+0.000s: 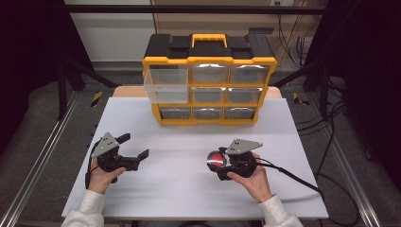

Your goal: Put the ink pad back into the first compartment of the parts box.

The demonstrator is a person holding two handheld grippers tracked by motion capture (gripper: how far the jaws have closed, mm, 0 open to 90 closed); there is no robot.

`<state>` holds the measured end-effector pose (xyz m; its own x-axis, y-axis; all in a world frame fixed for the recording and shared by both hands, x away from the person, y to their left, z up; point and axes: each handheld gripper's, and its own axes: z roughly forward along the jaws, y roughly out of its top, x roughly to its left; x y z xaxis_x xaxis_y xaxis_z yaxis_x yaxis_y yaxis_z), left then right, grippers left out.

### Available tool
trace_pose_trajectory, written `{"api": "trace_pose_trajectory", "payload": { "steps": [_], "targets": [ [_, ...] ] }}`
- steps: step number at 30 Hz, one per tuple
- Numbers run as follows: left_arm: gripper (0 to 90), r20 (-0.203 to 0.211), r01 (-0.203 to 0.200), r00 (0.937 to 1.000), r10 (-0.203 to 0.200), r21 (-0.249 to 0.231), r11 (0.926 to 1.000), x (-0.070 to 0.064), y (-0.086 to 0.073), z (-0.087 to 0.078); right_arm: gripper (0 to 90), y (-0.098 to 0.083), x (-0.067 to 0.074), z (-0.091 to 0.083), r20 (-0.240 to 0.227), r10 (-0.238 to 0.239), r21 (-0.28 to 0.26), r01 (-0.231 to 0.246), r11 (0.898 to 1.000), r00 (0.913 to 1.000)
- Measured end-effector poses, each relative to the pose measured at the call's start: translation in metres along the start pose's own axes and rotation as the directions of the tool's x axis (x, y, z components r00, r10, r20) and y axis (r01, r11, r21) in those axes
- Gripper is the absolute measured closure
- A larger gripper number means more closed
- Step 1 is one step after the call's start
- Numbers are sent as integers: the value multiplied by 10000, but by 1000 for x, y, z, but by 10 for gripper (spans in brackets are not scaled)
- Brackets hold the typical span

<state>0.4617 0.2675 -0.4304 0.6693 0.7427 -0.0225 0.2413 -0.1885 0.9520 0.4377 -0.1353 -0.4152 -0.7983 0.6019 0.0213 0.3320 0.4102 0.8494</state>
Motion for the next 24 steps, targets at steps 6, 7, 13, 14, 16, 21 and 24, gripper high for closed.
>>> {"api": "trace_pose_trajectory", "payload": {
  "steps": [6, 7, 13, 14, 16, 21, 24],
  "targets": [
    [12, 3, -6, 10000, 6, 29, 10000, 0, 0, 0, 298, 8, 1, -3, 21, -64, -117, 64, 9999, 10000],
    [12, 3, -6, 10000, 6, 29, 10000, 0, 0, 0, 298, 8, 1, -3, 21, -64, -117, 64, 9999, 10000],
    [12, -9, 4, 10000, -4, 25, 10000, 0, 0, 0, 298, 18, -1, -12, 129, -74, -386, 79, 9992, 9999],
    [12, -13, -5, 10000, 5, 40, 10000, 0, 0, 0, 298, 20, -1, -13, 132, -78, -427, 84, 9991, 9999],
    [12, -15, -8, 10000, 8, 46, 10000, 0, 0, 0, 299, 22, -1, -14, 118, -77, -480, 82, 9988, 9999],
    [12, -8, -7, 10000, 7, 47, 10000, 0, 0, 0, 299, 37, -2, -15, 118, -63, -716, 71, 9974, 9999],
    [12, -6, 0, 10000, 0, 38, 10000, 0, 0, 0, 298, 41, -2, -15, 82, -44, -804, 51, 9967, 10000]
  ]
}}
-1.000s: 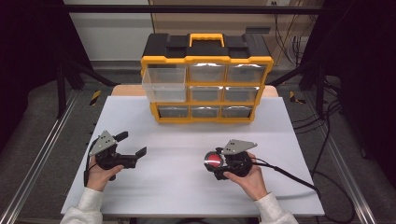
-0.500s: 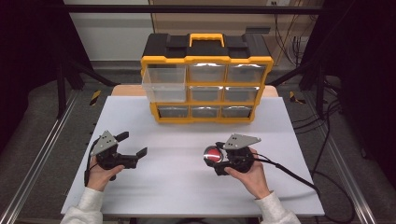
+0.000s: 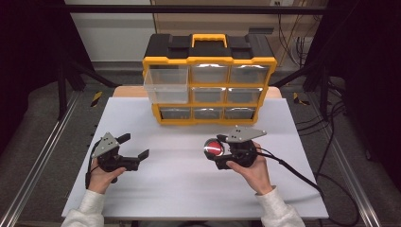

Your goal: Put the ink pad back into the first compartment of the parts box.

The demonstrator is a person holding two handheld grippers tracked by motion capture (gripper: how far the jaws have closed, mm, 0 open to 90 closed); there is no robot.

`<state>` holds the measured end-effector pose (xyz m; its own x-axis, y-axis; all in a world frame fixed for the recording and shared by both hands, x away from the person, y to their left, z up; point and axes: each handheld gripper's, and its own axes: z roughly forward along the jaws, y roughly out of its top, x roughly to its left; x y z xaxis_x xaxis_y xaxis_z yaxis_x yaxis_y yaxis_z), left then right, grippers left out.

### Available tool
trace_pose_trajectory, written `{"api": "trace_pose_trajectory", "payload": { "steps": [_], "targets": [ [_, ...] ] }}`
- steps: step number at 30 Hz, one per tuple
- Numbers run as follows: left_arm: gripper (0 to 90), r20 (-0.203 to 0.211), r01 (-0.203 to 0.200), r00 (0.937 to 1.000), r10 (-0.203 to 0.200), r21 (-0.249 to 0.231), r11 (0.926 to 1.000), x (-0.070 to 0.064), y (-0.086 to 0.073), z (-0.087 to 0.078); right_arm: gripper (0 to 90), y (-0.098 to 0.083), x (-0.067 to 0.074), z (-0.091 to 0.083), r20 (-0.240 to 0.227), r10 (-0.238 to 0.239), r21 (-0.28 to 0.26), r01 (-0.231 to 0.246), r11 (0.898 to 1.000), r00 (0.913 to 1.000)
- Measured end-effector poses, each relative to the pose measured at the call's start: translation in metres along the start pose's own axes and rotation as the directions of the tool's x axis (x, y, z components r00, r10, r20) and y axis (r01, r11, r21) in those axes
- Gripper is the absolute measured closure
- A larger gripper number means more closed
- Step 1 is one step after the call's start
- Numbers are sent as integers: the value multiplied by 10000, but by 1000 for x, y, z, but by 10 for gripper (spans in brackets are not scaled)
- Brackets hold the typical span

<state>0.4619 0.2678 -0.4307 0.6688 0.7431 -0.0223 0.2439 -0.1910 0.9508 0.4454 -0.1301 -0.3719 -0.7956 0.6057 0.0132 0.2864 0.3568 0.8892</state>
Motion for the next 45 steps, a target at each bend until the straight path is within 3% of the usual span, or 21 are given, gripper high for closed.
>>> {"api": "trace_pose_trajectory", "payload": {
  "steps": [20, 33, 45],
  "targets": [
    [12, -5, -11, 10000, 11, 20, 10000, 0, 0, 0, 299, 59, 6, -8, 195, -633, -491, 642, 9967, 9978],
    [12, -5, 6, 10000, -6, 2, 10000, 0, 0, 0, 299, 90, 3, -14, 425, -751, -787, 782, 9938, 9963],
    [12, 10, -9, 10000, 9, 33, 10000, 0, 0, 0, 299, 113, -1, -8, 426, -838, -795, 870, 9930, 9956]
  ]
}}
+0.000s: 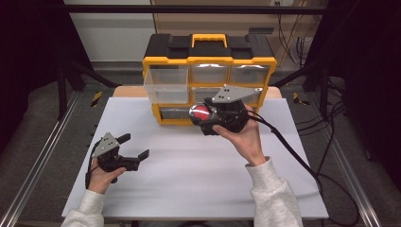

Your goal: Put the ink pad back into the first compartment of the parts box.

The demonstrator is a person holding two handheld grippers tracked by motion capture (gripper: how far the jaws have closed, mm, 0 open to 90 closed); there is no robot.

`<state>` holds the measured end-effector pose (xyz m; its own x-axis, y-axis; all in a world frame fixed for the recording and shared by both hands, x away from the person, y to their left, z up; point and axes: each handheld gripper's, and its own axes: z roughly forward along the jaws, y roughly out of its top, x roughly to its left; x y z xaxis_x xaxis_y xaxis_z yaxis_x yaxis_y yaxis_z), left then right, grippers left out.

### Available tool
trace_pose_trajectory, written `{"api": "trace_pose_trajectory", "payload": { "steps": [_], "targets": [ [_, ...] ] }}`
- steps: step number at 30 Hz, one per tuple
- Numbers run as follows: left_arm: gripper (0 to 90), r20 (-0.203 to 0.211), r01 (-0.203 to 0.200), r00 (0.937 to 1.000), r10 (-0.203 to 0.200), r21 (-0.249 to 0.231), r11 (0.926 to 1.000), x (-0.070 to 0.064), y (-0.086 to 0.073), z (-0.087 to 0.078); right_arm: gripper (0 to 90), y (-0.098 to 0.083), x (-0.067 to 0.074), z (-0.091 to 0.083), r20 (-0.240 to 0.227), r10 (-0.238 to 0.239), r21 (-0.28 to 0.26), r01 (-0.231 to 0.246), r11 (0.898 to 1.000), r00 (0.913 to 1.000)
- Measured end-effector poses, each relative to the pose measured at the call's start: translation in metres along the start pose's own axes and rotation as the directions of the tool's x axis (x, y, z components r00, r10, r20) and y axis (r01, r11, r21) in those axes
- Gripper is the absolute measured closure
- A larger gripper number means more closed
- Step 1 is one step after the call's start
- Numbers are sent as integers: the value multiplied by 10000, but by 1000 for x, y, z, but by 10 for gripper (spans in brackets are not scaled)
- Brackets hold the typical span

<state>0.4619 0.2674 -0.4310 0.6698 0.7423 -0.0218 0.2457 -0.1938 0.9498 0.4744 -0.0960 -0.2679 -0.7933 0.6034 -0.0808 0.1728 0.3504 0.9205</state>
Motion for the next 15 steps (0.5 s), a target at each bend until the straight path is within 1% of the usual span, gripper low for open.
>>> {"api": "trace_pose_trajectory", "payload": {
  "steps": [15],
  "targets": [
    [12, 13, 18, 10000, -18, 10, 10000, 0, 0, 0, 299, 26, -5, 7, 114, -61, -82, 62, 9999, 9999]
  ]
}}
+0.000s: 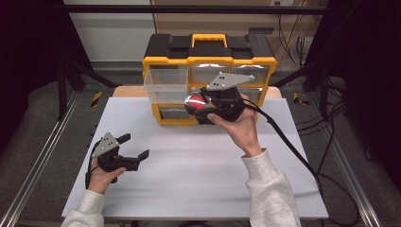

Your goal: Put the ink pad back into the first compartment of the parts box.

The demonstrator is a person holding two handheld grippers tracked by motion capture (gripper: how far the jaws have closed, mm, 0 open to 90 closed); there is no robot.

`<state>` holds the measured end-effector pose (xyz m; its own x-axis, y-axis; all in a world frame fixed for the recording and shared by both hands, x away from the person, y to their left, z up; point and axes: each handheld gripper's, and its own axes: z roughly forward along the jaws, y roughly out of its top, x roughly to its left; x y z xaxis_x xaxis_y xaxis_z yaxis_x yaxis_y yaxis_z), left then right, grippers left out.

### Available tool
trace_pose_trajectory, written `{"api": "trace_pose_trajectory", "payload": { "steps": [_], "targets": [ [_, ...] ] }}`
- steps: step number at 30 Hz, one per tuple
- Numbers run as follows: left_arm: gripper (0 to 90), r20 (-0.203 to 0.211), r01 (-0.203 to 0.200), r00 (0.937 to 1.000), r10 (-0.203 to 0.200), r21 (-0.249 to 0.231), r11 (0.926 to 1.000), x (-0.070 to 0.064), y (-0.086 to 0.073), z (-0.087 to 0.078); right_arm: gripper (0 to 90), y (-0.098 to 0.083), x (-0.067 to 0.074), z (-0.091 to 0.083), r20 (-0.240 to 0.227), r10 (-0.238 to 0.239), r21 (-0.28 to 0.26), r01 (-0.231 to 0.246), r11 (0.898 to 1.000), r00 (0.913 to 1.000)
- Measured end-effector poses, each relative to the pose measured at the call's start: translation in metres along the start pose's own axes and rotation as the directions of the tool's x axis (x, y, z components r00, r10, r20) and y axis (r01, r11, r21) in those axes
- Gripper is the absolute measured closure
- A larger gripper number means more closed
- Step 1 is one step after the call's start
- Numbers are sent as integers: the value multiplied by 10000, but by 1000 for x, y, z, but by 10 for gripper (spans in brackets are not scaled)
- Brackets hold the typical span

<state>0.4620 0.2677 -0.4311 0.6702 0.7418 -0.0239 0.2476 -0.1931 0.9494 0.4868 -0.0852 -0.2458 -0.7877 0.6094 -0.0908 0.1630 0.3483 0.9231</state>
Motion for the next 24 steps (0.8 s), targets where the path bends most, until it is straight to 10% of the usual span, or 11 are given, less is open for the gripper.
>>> {"api": "trace_pose_trajectory", "payload": {
  "steps": [24],
  "targets": [
    [12, 28, 0, 10000, -1, 18, 10000, 1, 0, 0, 299, 37, -9, 19, 276, 76, -264, -68, 9996, 9996]
  ]
}}
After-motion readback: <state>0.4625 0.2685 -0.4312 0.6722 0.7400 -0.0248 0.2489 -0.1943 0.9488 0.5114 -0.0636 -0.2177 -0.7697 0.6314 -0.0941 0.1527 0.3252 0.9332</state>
